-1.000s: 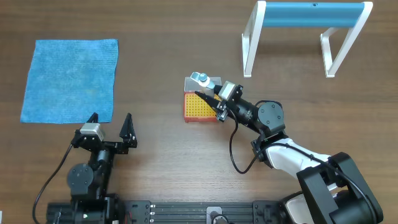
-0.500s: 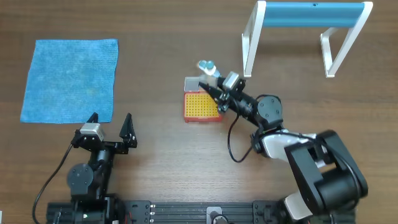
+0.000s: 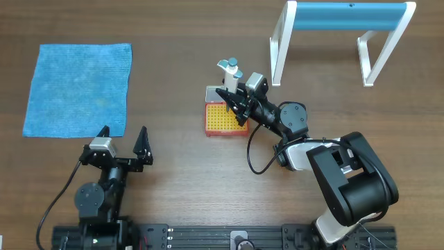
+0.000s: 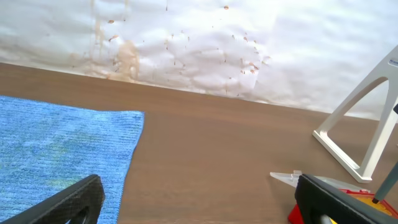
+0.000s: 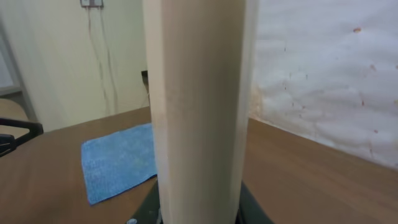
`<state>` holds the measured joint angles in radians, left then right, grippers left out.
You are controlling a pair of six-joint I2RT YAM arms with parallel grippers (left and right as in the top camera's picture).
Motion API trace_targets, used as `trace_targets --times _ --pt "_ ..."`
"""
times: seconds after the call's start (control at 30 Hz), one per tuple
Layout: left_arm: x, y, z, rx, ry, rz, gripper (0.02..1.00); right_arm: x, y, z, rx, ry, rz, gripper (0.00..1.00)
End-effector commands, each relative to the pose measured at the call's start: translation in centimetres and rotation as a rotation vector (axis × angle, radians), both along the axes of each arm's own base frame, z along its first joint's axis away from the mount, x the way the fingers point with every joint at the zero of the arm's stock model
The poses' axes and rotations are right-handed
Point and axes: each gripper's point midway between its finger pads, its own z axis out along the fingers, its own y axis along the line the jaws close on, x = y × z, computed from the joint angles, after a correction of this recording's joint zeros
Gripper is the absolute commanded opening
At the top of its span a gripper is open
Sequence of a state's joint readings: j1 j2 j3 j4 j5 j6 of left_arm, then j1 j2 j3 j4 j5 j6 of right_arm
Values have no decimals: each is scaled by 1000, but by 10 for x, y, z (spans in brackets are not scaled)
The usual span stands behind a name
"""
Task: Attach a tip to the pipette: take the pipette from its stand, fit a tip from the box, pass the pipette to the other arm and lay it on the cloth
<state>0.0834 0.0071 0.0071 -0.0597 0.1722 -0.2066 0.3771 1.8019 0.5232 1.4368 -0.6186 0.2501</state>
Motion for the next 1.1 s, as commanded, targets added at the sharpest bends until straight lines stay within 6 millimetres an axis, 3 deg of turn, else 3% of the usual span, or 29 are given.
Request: trace_targets --times 0.03,0.53,1.1 --pt "0 2 -2 9 5 10 996 -6 7 -8 8 40 18 69" --pt "0 2 -2 9 5 10 996 -1 5 -27 -35 32 2 71" --pt "0 2 -2 9 5 9 996 5 7 -17 -35 -9 0 69"
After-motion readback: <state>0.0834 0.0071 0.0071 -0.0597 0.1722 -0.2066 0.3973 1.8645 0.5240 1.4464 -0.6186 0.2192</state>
